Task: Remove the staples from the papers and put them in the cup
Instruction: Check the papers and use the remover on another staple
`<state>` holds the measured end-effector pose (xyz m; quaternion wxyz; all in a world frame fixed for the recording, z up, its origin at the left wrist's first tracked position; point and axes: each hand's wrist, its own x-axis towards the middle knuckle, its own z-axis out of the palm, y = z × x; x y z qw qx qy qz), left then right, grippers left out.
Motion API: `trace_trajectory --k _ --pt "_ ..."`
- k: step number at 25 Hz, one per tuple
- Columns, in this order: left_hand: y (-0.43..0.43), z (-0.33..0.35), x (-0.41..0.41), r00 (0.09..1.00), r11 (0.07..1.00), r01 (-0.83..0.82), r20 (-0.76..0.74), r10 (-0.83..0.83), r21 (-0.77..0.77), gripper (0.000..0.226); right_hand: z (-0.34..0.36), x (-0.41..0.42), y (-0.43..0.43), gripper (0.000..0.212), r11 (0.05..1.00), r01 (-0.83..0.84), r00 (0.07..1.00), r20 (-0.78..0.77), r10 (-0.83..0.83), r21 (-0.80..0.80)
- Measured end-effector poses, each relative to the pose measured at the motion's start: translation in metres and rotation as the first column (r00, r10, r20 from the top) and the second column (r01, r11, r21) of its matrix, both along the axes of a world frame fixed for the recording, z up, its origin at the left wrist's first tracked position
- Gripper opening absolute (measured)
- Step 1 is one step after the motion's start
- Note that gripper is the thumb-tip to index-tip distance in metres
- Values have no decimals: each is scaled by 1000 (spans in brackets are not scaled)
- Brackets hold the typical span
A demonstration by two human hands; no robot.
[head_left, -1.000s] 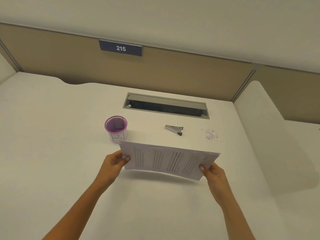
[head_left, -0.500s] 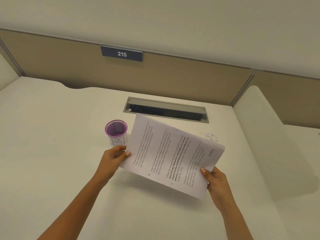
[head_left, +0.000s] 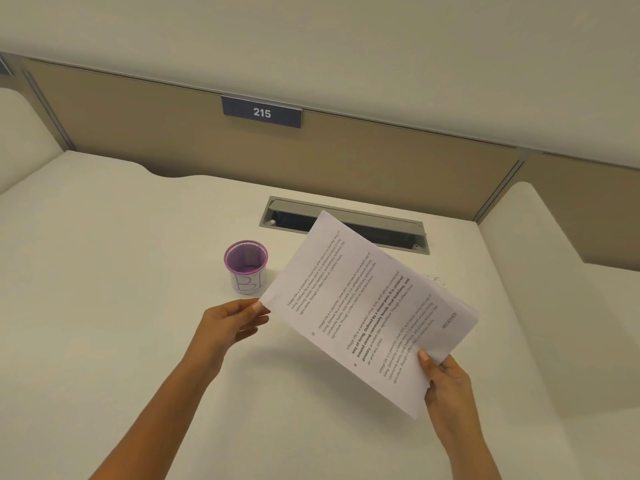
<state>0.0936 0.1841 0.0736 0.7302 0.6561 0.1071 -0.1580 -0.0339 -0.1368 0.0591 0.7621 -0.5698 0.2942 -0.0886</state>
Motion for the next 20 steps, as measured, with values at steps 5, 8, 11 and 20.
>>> trace_trajectory --k 5,8,11,20 --pt "-12 8 -2 990 988 -130 -69 124 -86 13 1 -6 14 23 999 24 1000 -2 -24 31" --pt "-14 13 -4 982 979 -169 -108 156 -116 10 -3 -11 22 30 994 62 998 5 -62 94" --pt "-13 18 -5 979 977 -186 -98 177 -100 9 -8 -20 36 27 982 101 995 -24 -98 162" --pt "0 30 8 978 906 -186 160 133 380 4 -40 -49 83 11 946 52 933 -352 68 320"
